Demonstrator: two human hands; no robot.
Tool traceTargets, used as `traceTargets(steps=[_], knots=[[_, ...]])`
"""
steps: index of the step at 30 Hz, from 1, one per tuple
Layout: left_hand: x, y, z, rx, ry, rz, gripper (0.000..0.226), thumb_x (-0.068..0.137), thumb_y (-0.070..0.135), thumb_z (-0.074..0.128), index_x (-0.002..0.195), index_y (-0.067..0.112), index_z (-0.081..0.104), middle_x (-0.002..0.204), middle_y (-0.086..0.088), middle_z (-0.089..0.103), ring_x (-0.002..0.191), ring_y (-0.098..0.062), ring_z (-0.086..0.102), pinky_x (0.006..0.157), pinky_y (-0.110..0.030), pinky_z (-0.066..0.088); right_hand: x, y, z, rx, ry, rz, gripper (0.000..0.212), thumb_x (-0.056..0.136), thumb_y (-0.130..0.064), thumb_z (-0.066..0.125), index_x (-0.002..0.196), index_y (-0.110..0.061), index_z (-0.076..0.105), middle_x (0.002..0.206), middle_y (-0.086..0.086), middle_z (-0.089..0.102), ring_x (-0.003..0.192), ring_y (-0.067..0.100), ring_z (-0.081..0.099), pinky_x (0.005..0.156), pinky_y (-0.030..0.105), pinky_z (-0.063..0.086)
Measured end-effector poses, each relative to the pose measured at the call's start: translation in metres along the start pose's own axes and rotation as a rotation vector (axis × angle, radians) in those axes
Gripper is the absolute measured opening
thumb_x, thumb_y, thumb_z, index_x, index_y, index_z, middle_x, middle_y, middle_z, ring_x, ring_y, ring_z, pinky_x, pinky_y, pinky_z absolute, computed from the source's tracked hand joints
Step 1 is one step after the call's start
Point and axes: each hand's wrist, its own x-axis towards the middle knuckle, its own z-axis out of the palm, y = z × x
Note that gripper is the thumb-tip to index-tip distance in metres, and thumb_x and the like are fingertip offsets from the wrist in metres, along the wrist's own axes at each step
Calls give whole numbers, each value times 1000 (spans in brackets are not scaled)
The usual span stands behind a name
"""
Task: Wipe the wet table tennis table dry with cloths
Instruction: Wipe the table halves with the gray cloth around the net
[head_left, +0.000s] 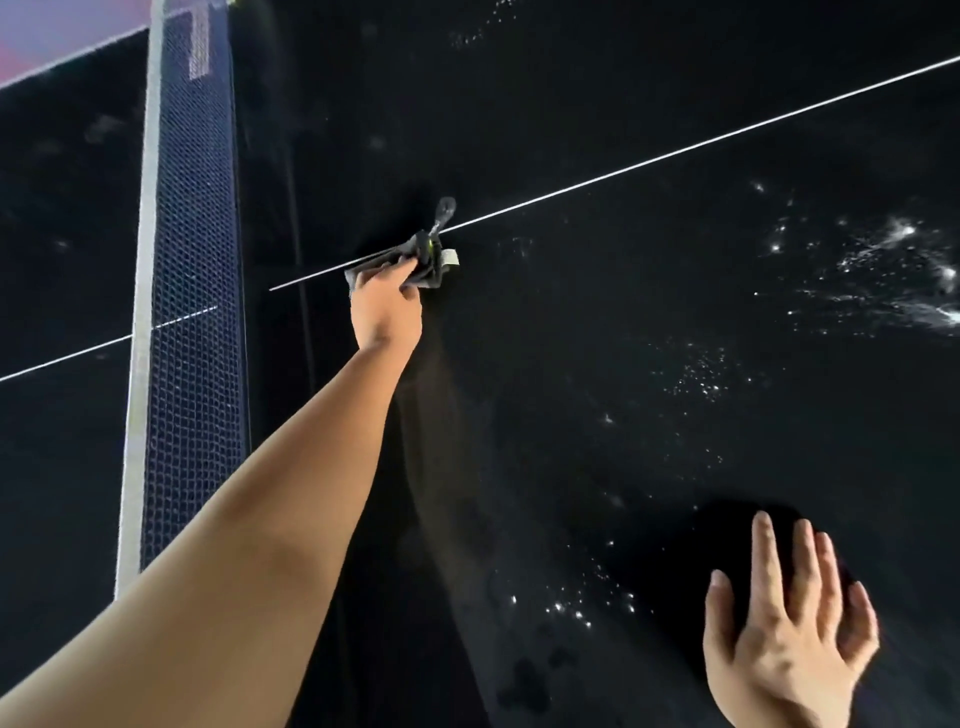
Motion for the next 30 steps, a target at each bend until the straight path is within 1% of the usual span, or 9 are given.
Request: traceTargets(steps=[2,5,7,10,15,19,23,27,30], knots=[[-26,-8,-4,-38,-40,75,43,94,3,56,131,21,67,132,-8,54,127,-21,51,102,-12,35,-1,2,-1,-5,-38,-8,71,89,-46,35,154,-19,33,159,17,30,150,31,24,120,55,12],[-70,-17,-8,-80,-61,94,41,94,4,62,130,22,68,132,-6,50,113,-1,49,95,6,27,-1,6,0,-27,-113,-12,70,91,-49,30,156,-22,26,161,16,24,151,29,16,119,54,9],[-99,-22,-10,-101,-67,128,40,92,4,65,127,23,70,131,-5,51,104,9,44,98,1,34,-2,7,1,-34,-128,-12,70,92,-48,30,156,-22,25,162,16,23,152,28,13,119,54,8],[-144,-32,-18,-120,-94,147,38,91,6,67,124,25,72,131,-2,54,113,3,50,101,-14,45,-3,8,2,-38,-133,-1,69,93,-49,28,156,-22,22,163,14,20,152,27,11,119,54,8],[-235,-35,-34,-69,-150,135,38,91,5,66,121,26,74,131,4,62,121,-7,55,89,2,37,-3,11,3,-62,-162,-20,69,94,-50,19,158,-24,12,166,12,11,153,24,3,121,54,5],[-336,-34,-43,-72,-130,110,38,89,1,66,117,24,76,126,6,68,119,-7,57,83,3,38,-4,14,1,-27,-168,-65,66,98,-47,23,158,-20,13,165,14,10,153,26,1,120,55,3],[-451,-19,-50,-94,-171,24,39,86,1,68,116,25,77,123,4,69,114,-10,60,81,4,37,-5,22,-9,-12,-268,-123,66,100,-49,19,158,-19,11,166,13,6,154,26,-3,121,55,-1],[-549,7,-50,-147,-223,-5,41,83,-3,68,113,23,78,119,7,73,112,-9,62,82,7,32,-13,67,-41,-4,-458,-346,62,100,-46,35,156,-27,17,167,3,6,154,21,0,123,48,4],[-605,29,-45,-153,-327,-71,42,87,1,65,118,28,75,123,12,71,116,-4,60,82,6,32,-41,113,-72,19,-579,-386,61,97,-36,46,154,-31,25,166,-2,12,153,16,5,121,45,10]])
